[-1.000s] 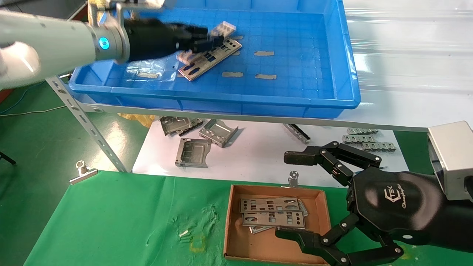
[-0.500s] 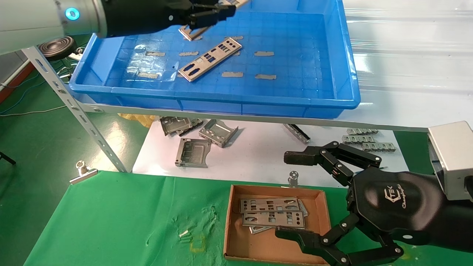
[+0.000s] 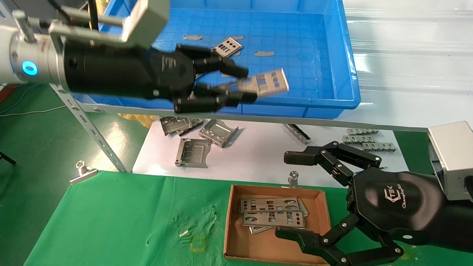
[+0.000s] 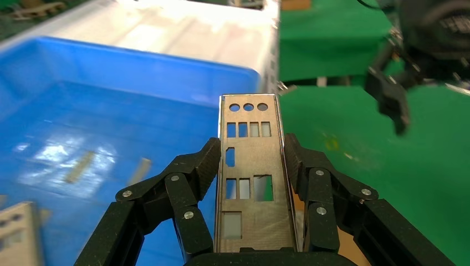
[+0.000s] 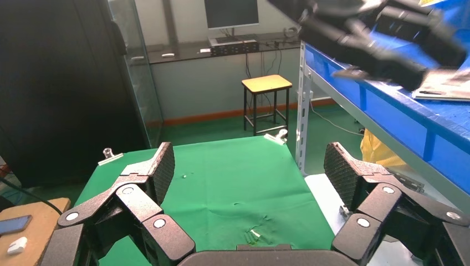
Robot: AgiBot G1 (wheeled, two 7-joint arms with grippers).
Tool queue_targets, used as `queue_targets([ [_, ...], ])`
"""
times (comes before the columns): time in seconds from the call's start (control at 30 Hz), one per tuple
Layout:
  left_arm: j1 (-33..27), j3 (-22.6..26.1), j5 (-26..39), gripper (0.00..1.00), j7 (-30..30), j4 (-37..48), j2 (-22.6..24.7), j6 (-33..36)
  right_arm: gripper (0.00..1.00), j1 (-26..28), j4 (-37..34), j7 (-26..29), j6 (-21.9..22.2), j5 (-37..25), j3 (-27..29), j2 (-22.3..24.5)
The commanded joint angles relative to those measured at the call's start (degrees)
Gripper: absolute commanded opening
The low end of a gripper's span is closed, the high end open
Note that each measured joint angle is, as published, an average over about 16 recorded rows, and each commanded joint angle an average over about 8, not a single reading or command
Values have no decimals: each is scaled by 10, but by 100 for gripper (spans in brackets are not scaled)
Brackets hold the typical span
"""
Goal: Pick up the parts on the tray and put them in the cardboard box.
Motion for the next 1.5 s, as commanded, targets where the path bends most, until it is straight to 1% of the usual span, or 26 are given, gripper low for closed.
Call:
queue_targets([
  [0.03, 15, 10, -7, 0, 1, -26, -8, 7, 100, 0, 0, 0, 0, 0, 0, 0],
  [0.23, 81, 69, -93, 0, -34, -162, -59, 3, 100, 0, 0, 0, 0, 0, 0, 0],
  [0.3, 99, 89, -113, 0, -39, -186, -69, -1, 100, 0, 0, 0, 0, 0, 0, 0],
  [0.4, 123, 112, -128, 0, -33, -189, -66, -7, 100, 0, 0, 0, 0, 0, 0, 0],
  [0.5, 145, 129, -124, 0, -4, -166, -47, -17, 100, 0, 0, 0, 0, 0, 0, 0],
  [0.63, 165, 146, -106, 0, 48, -118, -8, -37, 100, 0, 0, 0, 0, 0, 0, 0],
  [0.93, 200, 165, -65, 0, 169, -16, 88, -123, 100, 0, 0, 0, 0, 0, 0, 0],
  [1.1, 218, 180, -49, 0, 214, -1, 114, -161, 100, 0, 0, 0, 0, 0, 0, 0],
  [1.13, 222, 184, -47, 3, 218, -3, 116, -169, 100, 0, 0, 0, 0, 0, 0, 0],
  [1.17, 226, 188, -45, 11, 222, -6, 117, -178, 100, 0, 0, 0, 0, 0, 0, 0],
  [1.37, 248, 215, -43, 86, 219, -36, 120, -227, 100, 0, 0, 0, 0, 0, 0, 0],
  [1.4, 250, 220, -44, 95, 217, -40, 120, -233, 100, 0, 0, 0, 0, 0, 0, 0],
  [1.43, 251, 224, -46, 100, 214, -44, 120, -239, 100, 0, 0, 0, 0, 0, 0, 0],
  [1.5, 253, 230, -50, 100, 209, -49, 120, -250, 100, 0, 0, 0, 0, 0, 0, 0],
])
